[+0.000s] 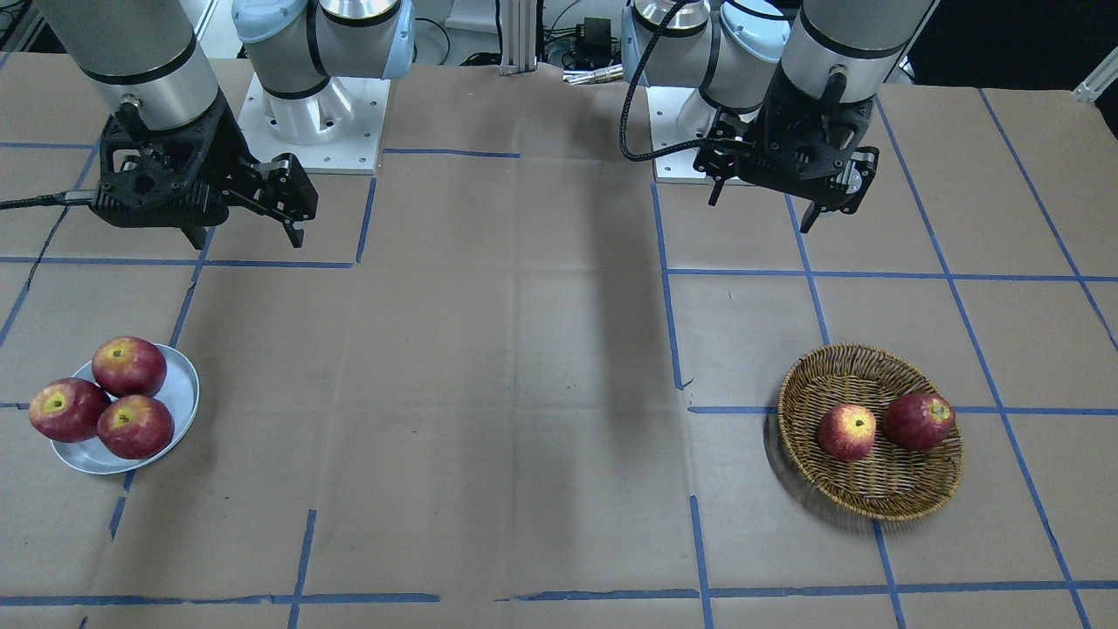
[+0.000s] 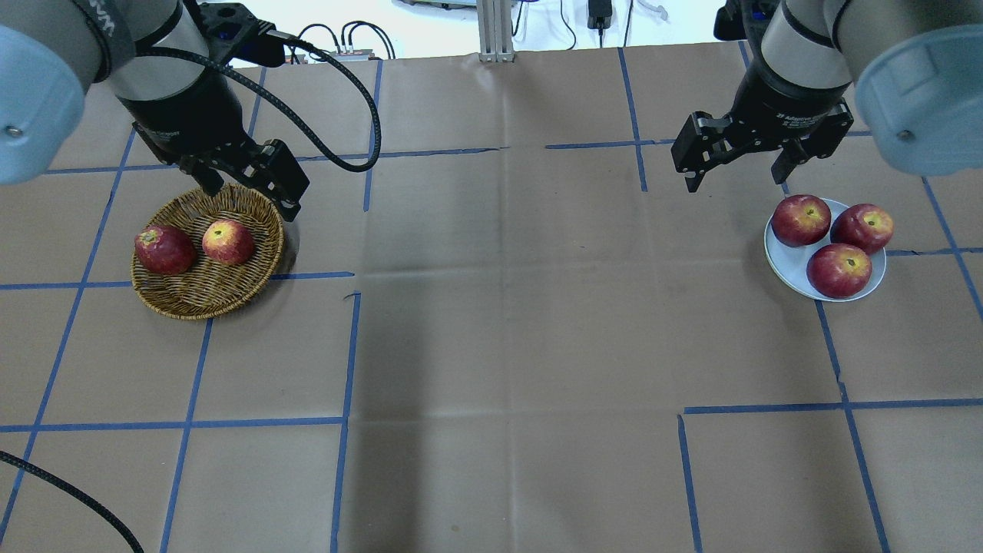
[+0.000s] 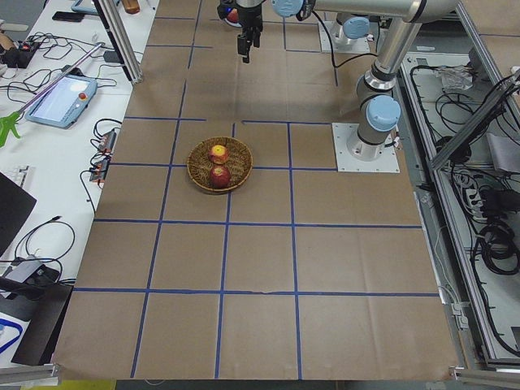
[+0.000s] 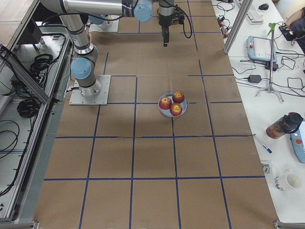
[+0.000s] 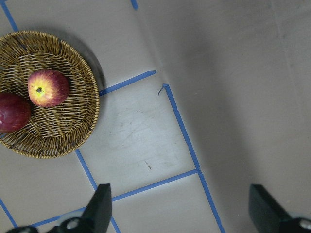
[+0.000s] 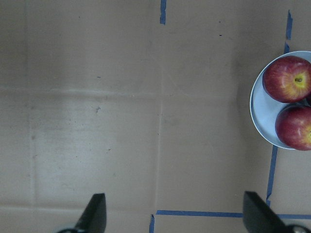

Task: Transfer apple from basket to plate
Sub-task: 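Lower the left gripper toward the yellow-red apple in the wicker basket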

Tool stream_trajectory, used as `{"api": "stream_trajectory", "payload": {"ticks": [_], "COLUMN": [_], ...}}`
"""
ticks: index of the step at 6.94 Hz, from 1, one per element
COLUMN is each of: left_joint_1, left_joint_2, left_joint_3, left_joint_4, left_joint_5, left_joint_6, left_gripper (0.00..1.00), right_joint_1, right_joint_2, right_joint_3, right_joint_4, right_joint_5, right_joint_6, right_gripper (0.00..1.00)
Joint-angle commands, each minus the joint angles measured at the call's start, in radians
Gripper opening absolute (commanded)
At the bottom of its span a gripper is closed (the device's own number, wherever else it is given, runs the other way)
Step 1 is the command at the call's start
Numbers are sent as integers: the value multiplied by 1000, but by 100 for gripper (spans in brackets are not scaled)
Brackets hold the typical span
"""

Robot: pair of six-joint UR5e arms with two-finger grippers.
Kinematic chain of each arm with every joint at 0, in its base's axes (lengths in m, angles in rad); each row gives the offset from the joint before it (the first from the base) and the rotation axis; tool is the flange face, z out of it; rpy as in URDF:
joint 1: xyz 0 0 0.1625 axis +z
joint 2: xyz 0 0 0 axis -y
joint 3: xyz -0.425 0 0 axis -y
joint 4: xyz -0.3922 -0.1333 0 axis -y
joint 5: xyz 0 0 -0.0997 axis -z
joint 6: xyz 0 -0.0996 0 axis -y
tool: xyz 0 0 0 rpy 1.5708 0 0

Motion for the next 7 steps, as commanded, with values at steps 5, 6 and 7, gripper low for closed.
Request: {"api": "stream_trajectory", "payload": {"ticks": [5,6,7], "left_joint_1": [0,0,0], "left_joint_2": [3,9,17], "left_joint_3": [-1,-3,-3], "left_joint_4": [-1,-5,-15], "left_joint_5": [-2,-2,-2], "left_joint_6": [-9,-9,-14], "left_gripper": [99,99,99], "right_joint_1": [0,2,0], "right_joint_2": [0,0,0], "right_joint_3": [0,0,0], "right_joint_4": [0,-1,0], "right_joint_5": [0,1,1], "right_joint_6": [0,0,0], "right_gripper": [100,100,100]}}
